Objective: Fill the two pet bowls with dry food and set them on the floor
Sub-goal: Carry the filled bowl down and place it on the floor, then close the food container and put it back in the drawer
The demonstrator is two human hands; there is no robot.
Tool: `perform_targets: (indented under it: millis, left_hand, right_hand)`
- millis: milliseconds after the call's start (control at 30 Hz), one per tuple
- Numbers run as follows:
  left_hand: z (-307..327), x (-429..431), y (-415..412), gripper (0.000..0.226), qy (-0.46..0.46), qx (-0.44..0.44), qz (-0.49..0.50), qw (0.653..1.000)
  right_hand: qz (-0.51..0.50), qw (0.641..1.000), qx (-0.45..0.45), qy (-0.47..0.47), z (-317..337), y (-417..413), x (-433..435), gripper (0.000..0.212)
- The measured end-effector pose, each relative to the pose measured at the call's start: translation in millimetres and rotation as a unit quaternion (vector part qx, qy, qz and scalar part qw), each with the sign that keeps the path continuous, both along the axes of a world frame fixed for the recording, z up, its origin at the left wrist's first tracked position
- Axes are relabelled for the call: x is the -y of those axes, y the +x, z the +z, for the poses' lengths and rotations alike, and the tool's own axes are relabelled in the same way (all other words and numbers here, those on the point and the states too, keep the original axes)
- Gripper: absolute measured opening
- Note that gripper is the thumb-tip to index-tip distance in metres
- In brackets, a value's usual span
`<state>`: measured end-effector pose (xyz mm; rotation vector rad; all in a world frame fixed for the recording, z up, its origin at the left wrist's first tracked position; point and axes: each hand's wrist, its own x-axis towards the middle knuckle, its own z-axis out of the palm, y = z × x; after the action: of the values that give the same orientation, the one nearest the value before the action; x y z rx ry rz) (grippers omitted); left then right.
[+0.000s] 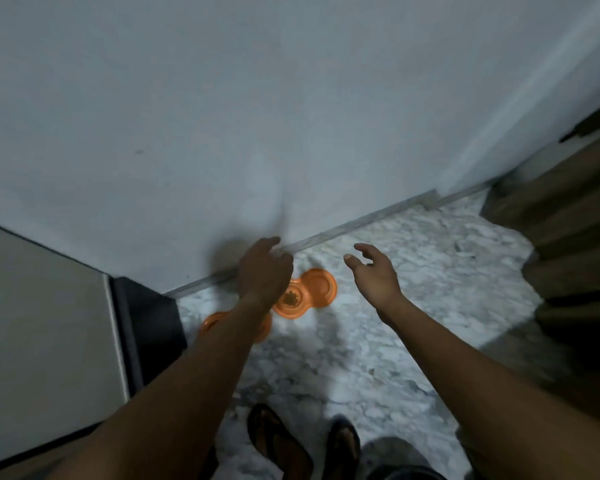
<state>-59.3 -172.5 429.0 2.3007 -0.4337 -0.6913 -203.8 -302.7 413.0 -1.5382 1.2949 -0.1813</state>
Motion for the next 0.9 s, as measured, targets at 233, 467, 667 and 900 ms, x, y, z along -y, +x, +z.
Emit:
perform_targets:
  millis: [233, 467, 667, 900]
  left_hand:
    - [173, -66, -26, 0.044, -0.040, 0.085, -0.107, 0.990]
    - [284, -169, -75, 0.040, -0.095, 0.120, -0.090, 0.984]
    - [342, -271, -90, 0.038, -0.097, 0.150, -0.060, 0.982]
    - [387, -407, -63, 0.032, -0.089, 0.206, -0.051, 0.973]
  right_hand:
    - [-0.042, 0.996, 0.066, -0.038, 172, -45, -71, 0.036]
    - [-0.053, 0.986, 0.150, -0.039, 278, -87, -165, 0.031]
    - [-0.005, 0.979, 0.193, -0.058, 343, -88, -246, 0.026]
    - [0.071, 0.971, 0.217, -0.075, 391, -45, -371, 0.023]
